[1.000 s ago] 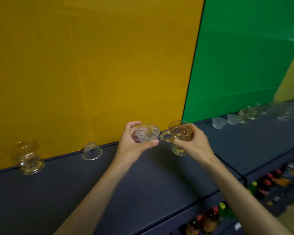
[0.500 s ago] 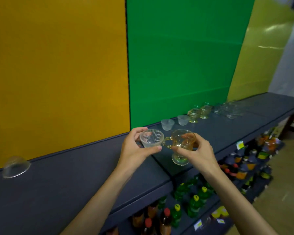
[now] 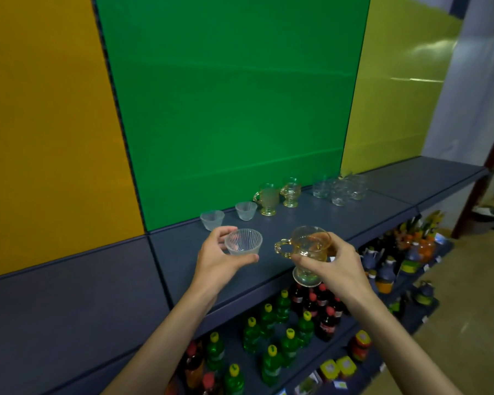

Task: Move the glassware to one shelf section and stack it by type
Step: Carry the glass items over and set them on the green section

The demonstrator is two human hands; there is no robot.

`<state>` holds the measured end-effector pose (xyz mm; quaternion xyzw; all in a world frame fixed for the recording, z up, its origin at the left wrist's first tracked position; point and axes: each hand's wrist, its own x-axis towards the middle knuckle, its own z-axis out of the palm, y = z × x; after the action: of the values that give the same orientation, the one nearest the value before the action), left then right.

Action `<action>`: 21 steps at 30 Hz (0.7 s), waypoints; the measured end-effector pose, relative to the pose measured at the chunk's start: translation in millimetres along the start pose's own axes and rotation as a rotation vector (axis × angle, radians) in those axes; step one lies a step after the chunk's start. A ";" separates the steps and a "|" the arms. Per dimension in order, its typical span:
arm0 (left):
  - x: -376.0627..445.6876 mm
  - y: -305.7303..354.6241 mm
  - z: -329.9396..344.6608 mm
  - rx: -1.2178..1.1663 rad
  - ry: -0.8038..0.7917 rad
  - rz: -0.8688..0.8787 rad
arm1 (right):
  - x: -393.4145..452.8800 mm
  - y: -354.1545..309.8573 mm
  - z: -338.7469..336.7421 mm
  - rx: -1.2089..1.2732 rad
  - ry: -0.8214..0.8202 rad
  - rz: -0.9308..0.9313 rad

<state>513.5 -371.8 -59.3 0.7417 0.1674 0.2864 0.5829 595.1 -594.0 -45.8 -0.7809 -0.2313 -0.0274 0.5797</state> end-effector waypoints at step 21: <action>148.9 -57.5 111.5 0.372 0.204 -0.195 | 228.0 111.9 -25.6 -0.098 -0.104 0.034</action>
<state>703.7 -355.7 -97.8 0.7839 0.3460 0.2666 0.4412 848.2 -567.1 -66.4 -0.8126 -0.2460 0.0119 0.5282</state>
